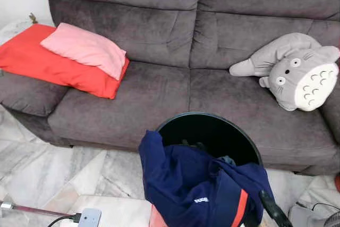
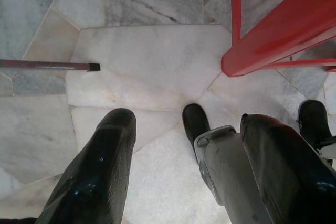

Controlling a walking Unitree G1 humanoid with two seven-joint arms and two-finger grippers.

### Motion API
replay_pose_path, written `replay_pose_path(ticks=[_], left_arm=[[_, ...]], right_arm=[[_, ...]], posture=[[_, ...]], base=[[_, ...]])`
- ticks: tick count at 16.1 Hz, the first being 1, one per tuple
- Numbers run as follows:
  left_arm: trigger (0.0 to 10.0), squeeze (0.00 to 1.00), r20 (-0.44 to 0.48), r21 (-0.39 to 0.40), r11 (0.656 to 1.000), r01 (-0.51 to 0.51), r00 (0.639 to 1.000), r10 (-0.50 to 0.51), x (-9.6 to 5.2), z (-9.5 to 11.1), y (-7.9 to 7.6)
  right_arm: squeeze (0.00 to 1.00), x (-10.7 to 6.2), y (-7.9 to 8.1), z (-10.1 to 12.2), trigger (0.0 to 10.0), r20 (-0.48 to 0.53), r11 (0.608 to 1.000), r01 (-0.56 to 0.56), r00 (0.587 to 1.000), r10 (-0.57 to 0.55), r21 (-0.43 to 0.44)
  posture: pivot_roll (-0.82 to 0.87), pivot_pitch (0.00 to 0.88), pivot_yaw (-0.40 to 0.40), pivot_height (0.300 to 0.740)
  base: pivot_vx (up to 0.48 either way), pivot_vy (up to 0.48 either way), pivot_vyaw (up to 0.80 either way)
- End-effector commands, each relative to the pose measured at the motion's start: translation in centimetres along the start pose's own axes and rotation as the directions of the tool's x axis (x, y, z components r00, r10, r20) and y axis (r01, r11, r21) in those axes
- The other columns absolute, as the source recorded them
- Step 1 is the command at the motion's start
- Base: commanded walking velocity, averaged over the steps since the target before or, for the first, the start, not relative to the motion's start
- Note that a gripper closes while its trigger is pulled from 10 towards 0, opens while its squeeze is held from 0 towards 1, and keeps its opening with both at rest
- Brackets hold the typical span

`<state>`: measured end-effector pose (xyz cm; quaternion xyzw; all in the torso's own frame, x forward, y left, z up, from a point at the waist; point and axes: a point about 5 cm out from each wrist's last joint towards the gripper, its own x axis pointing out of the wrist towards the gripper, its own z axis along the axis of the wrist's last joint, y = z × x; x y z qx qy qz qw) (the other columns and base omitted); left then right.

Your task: Hang hanger

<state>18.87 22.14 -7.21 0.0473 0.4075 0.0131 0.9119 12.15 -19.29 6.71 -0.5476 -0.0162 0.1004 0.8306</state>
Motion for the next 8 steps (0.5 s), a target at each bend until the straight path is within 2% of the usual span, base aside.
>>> replay_pose_path(ticks=[1, 3, 4, 6, 8], left_arm=[[10.0, 0.00, -0.039, -0.002, 1.000, 0.003, 0.999, -0.003, -0.2, -1.0, 0.0], [10.0, 0.00, -0.038, -0.001, 1.000, 0.010, 0.999, -0.010, -0.2, -0.9, -0.1], [10.0, 0.00, -0.035, 0.001, 1.000, 0.022, 0.999, -0.022, -0.1, -0.8, -0.3], [10.0, 0.00, -0.037, 0.001, 1.000, 0.026, 0.999, -0.026, -0.1, -0.8, -0.6], [10.0, 0.00, -0.049, -0.001, 1.000, 0.030, 0.998, -0.030, -0.2, -1.2, -1.0]], right_arm=[[0.00, -0.2, -1.2, 1.0, 10.0, 0.019, 0.995, 0.059, 0.998, -0.060, 0.080], [0.00, -1.4, 0.1, 0.1, 10.0, -0.097, 0.988, -0.006, 0.995, 0.022, 0.156], [0.00, -2.2, 0.6, -1.2, 10.0, -0.193, 0.993, -0.021, 0.980, 0.044, 0.118], [0.00, -2.1, -0.1, -3.0, 10.0, -0.314, 0.998, 0.020, 0.949, -0.001, 0.057], [0.00, -1.7, -0.9, -4.5, 10.0, -0.383, 0.996, 0.073, 0.922, -0.052, 0.042]], posture=[[-0.20, 0.160, -0.016, 0.740], [-0.21, 0.162, -0.016, 0.740], [-0.21, 0.162, -0.016, 0.740], [-0.22, 0.162, -0.018, 0.740], [-0.22, 0.158, -0.024, 0.740]], base=[[0.000, 0.000, 0.00], [0.000, 0.000, 0.00], [0.000, 0.000, 0.00], [0.000, 0.000, 0.00], [0.000, 0.000, 0.00]])
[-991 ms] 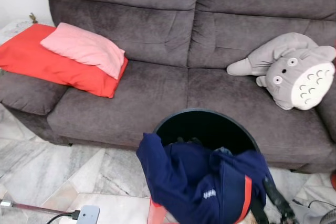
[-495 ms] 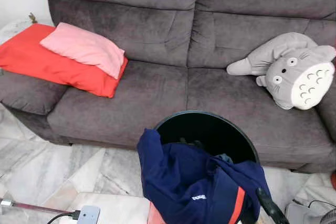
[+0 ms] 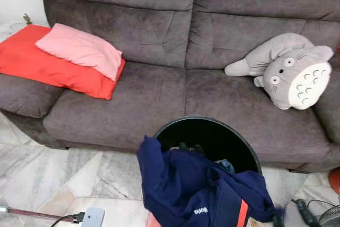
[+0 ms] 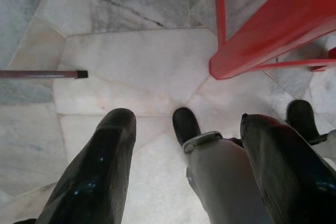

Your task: Hang hanger

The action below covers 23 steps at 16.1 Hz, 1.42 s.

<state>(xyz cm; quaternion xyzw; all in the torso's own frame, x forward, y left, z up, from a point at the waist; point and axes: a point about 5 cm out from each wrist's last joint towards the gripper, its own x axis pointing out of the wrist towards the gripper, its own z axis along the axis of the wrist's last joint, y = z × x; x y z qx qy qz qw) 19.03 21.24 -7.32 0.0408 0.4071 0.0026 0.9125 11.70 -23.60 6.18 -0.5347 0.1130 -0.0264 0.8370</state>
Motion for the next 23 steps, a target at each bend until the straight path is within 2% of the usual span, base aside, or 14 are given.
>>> replay_pose_path(ticks=[1, 2, 4, 6, 8, 9, 10, 11, 12, 14, 15, 18, 21, 23], left_arm=[[10.0, 0.00, -0.055, 0.001, 1.000, 0.006, 0.998, -0.006, -0.3, -1.5, -0.3], [10.0, 0.00, -0.065, -0.002, 1.000, 0.007, 0.998, -0.007, -0.5, -2.1, -0.6], [10.0, 0.00, -0.080, -0.005, 1.000, 0.007, 0.997, -0.007, -0.8, -2.9, -0.9], [10.0, 0.00, -0.081, -0.001, 1.000, 0.009, 0.997, -0.009, -0.7, -2.6, -0.8], [10.0, 0.00, -0.077, 0.002, 1.000, 0.010, 0.997, -0.009, -0.6, -2.3, -0.7], [10.0, 0.00, -0.076, 0.004, 1.000, 0.011, 0.997, -0.011, -0.5, -2.3, -0.7], [10.0, 0.00, -0.075, 0.008, 1.000, 0.015, 0.997, -0.014, -0.5, -2.2, -0.7], [10.0, 0.00, -0.075, 0.009, 1.000, 0.016, 0.997, -0.015, -0.5, -2.2, -0.7], [10.0, 0.00, -0.072, 0.008, 1.000, 0.014, 0.997, -0.013, -0.5, -2.1, -0.6], [10.0, 0.00, -0.073, 0.008, 1.000, 0.014, 0.997, -0.013, -0.5, -2.1, -0.6], [10.0, 0.00, -0.074, 0.008, 1.000, 0.014, 0.997, -0.013, -0.5, -2.2, -0.6], [10.0, 0.00, -0.078, 0.002, 1.000, 0.012, 0.997, -0.011, -0.5, -2.3, -0.6], [10.0, 0.00, -0.080, -0.001, 1.000, 0.014, 0.997, -0.014, -0.5, -2.3, -0.6], [10.0, 0.00, -0.079, -0.004, 1.000, 0.012, 0.997, -0.012, -0.6, -2.3, -0.6]], right_arm=[[0.00, 0.0, -0.2, -0.9, 10.0, -0.049, 1.000, 0.015, 0.999, -0.015, 0.008], [0.00, 0.6, -1.6, 0.0, 10.0, 0.004, 0.995, 0.094, 0.996, -0.094, -0.009], [0.00, 0.0, -3.7, 2.2, 10.0, 0.117, 0.977, 0.213, 0.970, -0.214, 0.021], [0.00, -1.2, -4.7, 3.9, 10.0, 0.154, 0.958, 0.280, 0.946, -0.286, 0.063], [0.00, -1.5, -5.4, 5.7, 10.0, 0.214, 0.954, 0.282, 0.930, -0.299, 0.105], [0.00, -1.3, -5.4, 6.4, 10.0, 0.242, 0.960, 0.248, 0.931, -0.272, 0.127], [0.00, -1.1, -5.0, 7.0, 10.0, 0.294, 0.982, 0.155, 0.939, -0.180, 0.107], [0.00, -1.2, -4.6, 6.7, 10.0, 0.296, 0.994, 0.093, 0.949, -0.107, 0.063], [0.00, -1.4, -3.8, 5.2, 10.0, 0.234, 0.998, -0.009, 0.972, 0.024, -0.064], [0.00, -0.9, -4.1, 3.5, 10.0, 0.184, 0.984, -0.066, 0.978, 0.096, -0.163], [0.00, -0.5, -4.4, 3.5, 10.0, 0.199, 0.979, -0.074, 0.974, 0.112, -0.190], [0.00, 0.2, -4.9, 4.9, 10.0, 0.268, 0.975, -0.165, 0.942, 0.200, -0.147], [0.00, -0.3, -3.2, 4.9, 10.0, 0.294, 0.932, -0.326, 0.886, 0.359, -0.155], [0.00, -0.5, -2.8, 5.0, 10.0, 0.298, 0.910, -0.390, 0.860, 0.414, -0.137]], posture=[[-0.21, 0.159, -0.025, 0.740], [-0.21, 0.158, -0.027, 0.740], [-0.21, 0.160, -0.028, 0.740], [-0.22, 0.162, -0.028, 0.740], [-0.23, 0.168, -0.022, 0.740], [-0.23, 0.168, -0.019, 0.740], [-0.23, 0.168, -0.019, 0.740], [-0.23, 0.164, -0.022, 0.740], [-0.24, 0.166, -0.025, 0.740], [-0.25, 0.168, -0.020, 0.740], [-0.24, 0.166, -0.019, 0.740], [-0.24, 0.164, -0.023, 0.740], [-0.24, 0.162, -0.021, 0.740], [-0.23, 0.157, -0.026, 0.740]], base=[[0.000, 0.000, 0.00], [0.000, 0.000, 0.00], [0.000, 0.000, 0.00], [0.000, 0.000, 0.00], [0.000, 0.000, 0.00], [0.000, 0.000, 0.00], [0.000, 0.000, 0.00], [0.000, 0.000, 0.00], [0.000, 0.000, 0.00], [0.000, 0.000, 0.00], [0.000, 0.000, 0.00], [0.000, 0.000, 0.00], [0.000, 0.000, 0.00], [0.000, 0.000, 0.00]])
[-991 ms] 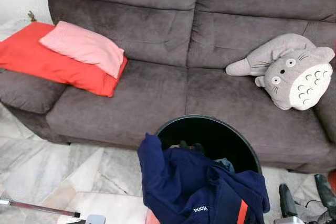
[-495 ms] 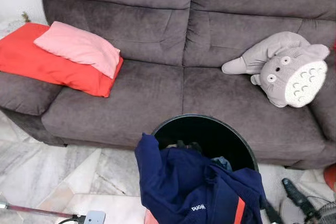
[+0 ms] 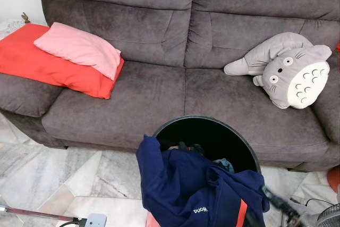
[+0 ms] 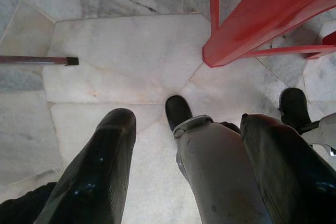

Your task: Hang hanger

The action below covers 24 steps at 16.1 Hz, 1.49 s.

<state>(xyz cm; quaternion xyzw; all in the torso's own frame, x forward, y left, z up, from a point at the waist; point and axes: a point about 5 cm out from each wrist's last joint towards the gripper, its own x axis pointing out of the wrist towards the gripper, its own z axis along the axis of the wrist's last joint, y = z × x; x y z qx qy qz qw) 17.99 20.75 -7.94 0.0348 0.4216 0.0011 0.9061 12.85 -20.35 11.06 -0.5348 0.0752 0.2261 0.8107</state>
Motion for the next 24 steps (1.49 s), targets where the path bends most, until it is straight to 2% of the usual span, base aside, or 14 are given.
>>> replay_pose_path(ticks=[1, 5, 6, 10, 16, 22, 24], left_arm=[[10.0, 0.00, -0.048, 0.004, 1.000, 0.001, 0.999, -0.001, -0.3, -1.2, 0.0], [10.0, 0.00, -0.050, 0.004, 1.000, 0.001, 0.999, 0.000, -0.3, -1.3, 0.0], [10.0, 0.00, -0.042, 0.005, 1.000, -0.004, 0.999, 0.004, -0.1, -0.6, 0.4], [10.0, 0.00, -0.038, 0.006, 1.000, -0.005, 0.999, 0.005, -0.1, -0.3, 0.6], [10.0, 0.00, -0.041, 0.007, 1.000, -0.002, 0.999, 0.002, 0.0, -0.3, 0.5], [10.0, 0.00, -0.041, 0.007, 1.000, 0.000, 0.999, 0.000, 0.0, -0.4, 0.3], [10.0, 0.00, -0.039, 0.006, 1.000, 0.001, 0.999, -0.001, -0.1, -0.5, 0.3]], right_arm=[[0.00, -0.2, 0.3, 0.0, 10.0, 0.005, 0.999, -0.042, 0.999, 0.042, 0.009], [0.00, -0.2, -0.1, -0.5, 10.0, -0.009, 0.999, -0.054, 0.999, 0.054, -0.001], [0.00, -0.1, -0.3, -0.7, 10.0, -0.014, 0.999, -0.052, 0.999, 0.052, -0.009], [0.00, -0.2, -1.0, -1.3, 10.0, -0.039, 0.999, -0.031, 0.999, 0.030, -0.039], [0.00, -0.1, -1.0, -2.4, 10.0, -0.094, 0.998, -0.051, 0.994, 0.047, -0.036], [0.00, 0.5, -1.7, -2.8, 10.0, -0.088, 0.998, -0.034, 0.996, 0.029, -0.054], [0.00, 0.8, -1.6, -2.2, 10.0, -0.046, 0.998, -0.044, 0.998, 0.042, -0.044]], posture=[[-0.23, 0.156, -0.026, 0.740], [-0.23, 0.149, -0.025, 0.740], [-0.24, 0.145, -0.023, 0.740], [-0.23, 0.140, -0.024, 0.740], [-0.23, 0.139, -0.027, 0.740], [-0.23, 0.144, -0.026, 0.740], [-0.23, 0.144, -0.026, 0.740]], base=[[0.000, 0.000, 0.00], [0.000, 0.000, 0.00], [0.000, 0.000, 0.00], [0.000, 0.000, 0.00], [0.000, 0.000, 0.00], [0.000, 0.000, 0.00], [0.000, 0.000, 0.00]])
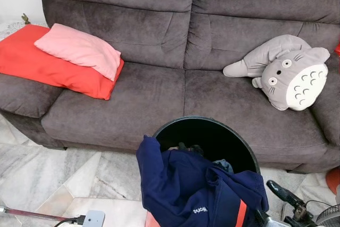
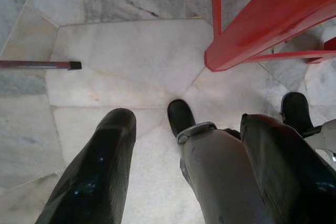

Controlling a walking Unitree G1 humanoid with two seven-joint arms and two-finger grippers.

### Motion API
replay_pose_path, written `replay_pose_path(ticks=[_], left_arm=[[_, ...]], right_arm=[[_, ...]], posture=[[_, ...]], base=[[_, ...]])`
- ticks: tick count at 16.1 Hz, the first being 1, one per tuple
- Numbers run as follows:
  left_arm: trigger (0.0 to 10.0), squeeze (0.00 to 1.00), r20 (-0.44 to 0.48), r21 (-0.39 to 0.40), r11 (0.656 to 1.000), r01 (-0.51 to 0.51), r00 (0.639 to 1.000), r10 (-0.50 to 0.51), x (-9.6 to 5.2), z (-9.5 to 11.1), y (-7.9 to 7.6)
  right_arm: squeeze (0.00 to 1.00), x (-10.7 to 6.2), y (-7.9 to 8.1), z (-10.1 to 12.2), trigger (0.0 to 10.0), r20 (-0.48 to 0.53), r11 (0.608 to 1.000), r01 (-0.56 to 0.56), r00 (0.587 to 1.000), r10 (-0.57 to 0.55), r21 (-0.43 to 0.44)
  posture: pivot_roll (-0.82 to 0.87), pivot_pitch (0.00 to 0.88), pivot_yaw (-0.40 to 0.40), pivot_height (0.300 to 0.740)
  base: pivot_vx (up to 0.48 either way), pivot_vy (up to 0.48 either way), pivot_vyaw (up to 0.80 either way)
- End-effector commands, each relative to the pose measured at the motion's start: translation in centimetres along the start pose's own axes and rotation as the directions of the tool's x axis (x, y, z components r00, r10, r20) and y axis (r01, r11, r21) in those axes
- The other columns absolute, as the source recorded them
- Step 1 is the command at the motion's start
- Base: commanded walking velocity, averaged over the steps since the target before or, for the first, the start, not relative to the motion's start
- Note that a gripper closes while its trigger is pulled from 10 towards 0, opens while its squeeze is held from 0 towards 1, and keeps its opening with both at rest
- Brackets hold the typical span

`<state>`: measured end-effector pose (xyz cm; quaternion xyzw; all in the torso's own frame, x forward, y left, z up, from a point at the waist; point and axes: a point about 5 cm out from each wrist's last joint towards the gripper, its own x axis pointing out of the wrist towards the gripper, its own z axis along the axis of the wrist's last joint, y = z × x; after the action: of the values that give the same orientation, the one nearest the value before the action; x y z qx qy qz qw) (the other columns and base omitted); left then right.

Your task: Hang hanger

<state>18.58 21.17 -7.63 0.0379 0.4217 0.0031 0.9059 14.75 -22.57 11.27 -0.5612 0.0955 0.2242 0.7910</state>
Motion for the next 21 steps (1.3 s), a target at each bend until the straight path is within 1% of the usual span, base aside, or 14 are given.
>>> replay_pose_path(ticks=[1, 5, 7, 12, 15, 18, 19, 21], left_arm=[[10.0, 0.00, -0.038, 0.001, 1.000, 0.008, 0.999, -0.008, -0.2, -1.1, -0.2], [10.0, 0.00, -0.036, -0.004, 1.000, 0.005, 0.999, -0.005, -0.3, -1.1, 0.0], [10.0, 0.00, -0.034, -0.002, 1.000, 0.005, 0.999, -0.005, -0.3, -1.1, 0.1], [10.0, 0.00, -0.025, -0.005, 1.000, 0.004, 1.000, -0.004, -0.1, -0.6, 0.2], [10.0, 0.00, -0.023, 0.002, 1.000, 0.005, 1.000, -0.005, 0.0, -0.2, 0.2], [10.0, 0.00, -0.023, 0.009, 1.000, 0.005, 1.000, -0.005, -0.1, -0.3, 0.2], [10.0, 0.00, -0.024, 0.009, 1.000, 0.006, 1.000, -0.006, -0.1, -0.4, 0.1], [10.0, 0.00, -0.026, 0.012, 1.000, 0.010, 1.000, -0.010, -0.1, -0.5, 0.0]], right_arm=[[0.00, -0.1, 0.2, 0.2, 10.0, 0.014, 0.999, -0.028, 1.000, 0.028, 0.027], [0.00, -0.1, 0.2, 0.5, 10.0, 0.018, 0.997, -0.048, 0.999, 0.047, 0.069], [0.00, -0.1, 0.3, 0.7, 10.0, 0.026, 0.996, -0.060, 0.998, 0.058, 0.068], [0.00, 0.6, -0.4, 1.2, 10.0, 0.072, 0.996, -0.034, 0.997, 0.028, 0.078], [0.00, 0.9, -0.4, 1.6, 10.0, 0.097, 0.995, -0.061, 0.994, 0.053, 0.081], [0.00, 0.5, -0.3, 2.1, 10.0, 0.119, 0.993, -0.081, 0.990, 0.071, 0.089], [0.00, 0.3, -0.3, 2.4, 10.0, 0.145, 0.990, -0.086, 0.987, 0.068, 0.115], [0.00, 0.3, -0.4, 3.0, 10.0, 0.182, 0.987, -0.098, 0.980, 0.074, 0.127]], posture=[[-0.23, 0.149, -0.028, 0.740], [-0.23, 0.152, -0.025, 0.740], [-0.23, 0.154, -0.025, 0.740], [-0.23, 0.155, -0.032, 0.740], [-0.23, 0.157, -0.033, 0.740], [-0.23, 0.162, -0.035, 0.740], [-0.23, 0.162, -0.035, 0.740], [-0.23, 0.164, -0.034, 0.740]], base=[[0.000, 0.000, 0.00], [0.000, 0.000, 0.00], [0.000, 0.000, 0.00], [0.000, 0.000, 0.00], [0.000, 0.000, 0.00], [0.000, 0.000, 0.00], [0.000, 0.000, 0.00], [0.000, 0.000, 0.00]])
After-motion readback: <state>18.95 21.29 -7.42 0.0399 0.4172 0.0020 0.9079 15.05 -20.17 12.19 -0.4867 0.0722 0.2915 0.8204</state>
